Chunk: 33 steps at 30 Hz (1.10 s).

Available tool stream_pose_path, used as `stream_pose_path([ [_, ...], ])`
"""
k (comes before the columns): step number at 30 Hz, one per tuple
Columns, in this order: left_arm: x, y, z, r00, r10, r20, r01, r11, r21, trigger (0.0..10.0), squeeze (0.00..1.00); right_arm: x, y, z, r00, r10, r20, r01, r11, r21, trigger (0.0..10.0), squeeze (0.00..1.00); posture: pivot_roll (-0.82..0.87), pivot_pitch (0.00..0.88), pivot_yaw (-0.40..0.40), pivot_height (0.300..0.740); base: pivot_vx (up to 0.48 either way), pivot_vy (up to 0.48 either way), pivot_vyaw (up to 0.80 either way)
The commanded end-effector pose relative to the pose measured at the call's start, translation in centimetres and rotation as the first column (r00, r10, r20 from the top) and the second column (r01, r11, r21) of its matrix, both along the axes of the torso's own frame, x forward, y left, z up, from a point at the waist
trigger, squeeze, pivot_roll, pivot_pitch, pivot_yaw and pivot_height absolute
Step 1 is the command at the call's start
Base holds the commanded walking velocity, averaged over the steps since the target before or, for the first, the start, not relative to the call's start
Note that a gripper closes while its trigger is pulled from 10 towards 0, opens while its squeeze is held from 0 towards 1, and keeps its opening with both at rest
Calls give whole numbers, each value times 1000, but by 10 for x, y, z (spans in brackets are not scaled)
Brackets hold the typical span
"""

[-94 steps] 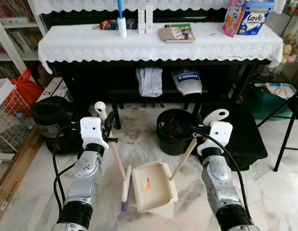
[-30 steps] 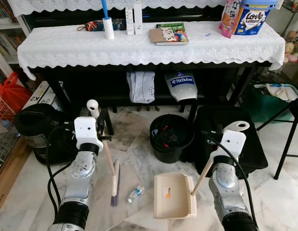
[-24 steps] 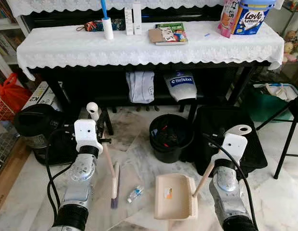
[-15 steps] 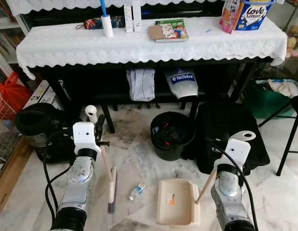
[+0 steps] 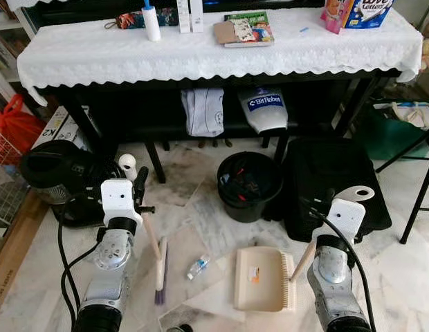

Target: Sweep floor

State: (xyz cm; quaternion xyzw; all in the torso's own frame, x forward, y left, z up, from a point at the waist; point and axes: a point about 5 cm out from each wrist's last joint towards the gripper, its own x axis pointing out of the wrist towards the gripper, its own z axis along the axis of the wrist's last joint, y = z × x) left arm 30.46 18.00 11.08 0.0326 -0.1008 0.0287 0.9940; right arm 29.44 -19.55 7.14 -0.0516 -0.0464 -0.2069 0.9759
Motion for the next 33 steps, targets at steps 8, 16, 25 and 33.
stream_pose_path([
  [8, 1, 4, 4, 1000, 15, 23, -15, 1000, 1, 10000, 0, -4, 5, -2, 1000, 26, 16, -26, 1000, -5, 10000, 0, 36, 216, 63, 740, 0, 0, 0],
  [16, 1, 4, 0, 1000, 27, 13, -26, 999, -22, 10000, 0, -9, 1, -2, 999, 26, 21, -25, 1000, -14, 10000, 0, 26, 236, 65, 740, 0, 0, 0],
  [25, -3, 2, -7, 1000, 26, -5, -26, 998, -62, 10000, 0, -5, 0, 2, 998, 47, 31, -45, 998, -48, 10000, 0, 27, 256, 64, 740, 0, 0, 0],
  [33, -4, -4, -13, 999, -39, -35, 36, 996, -87, 10000, 0, 2, -7, 16, 997, 37, 74, -32, 997, -66, 10000, 0, 25, 259, 64, 740, 0, 0, 0],
])
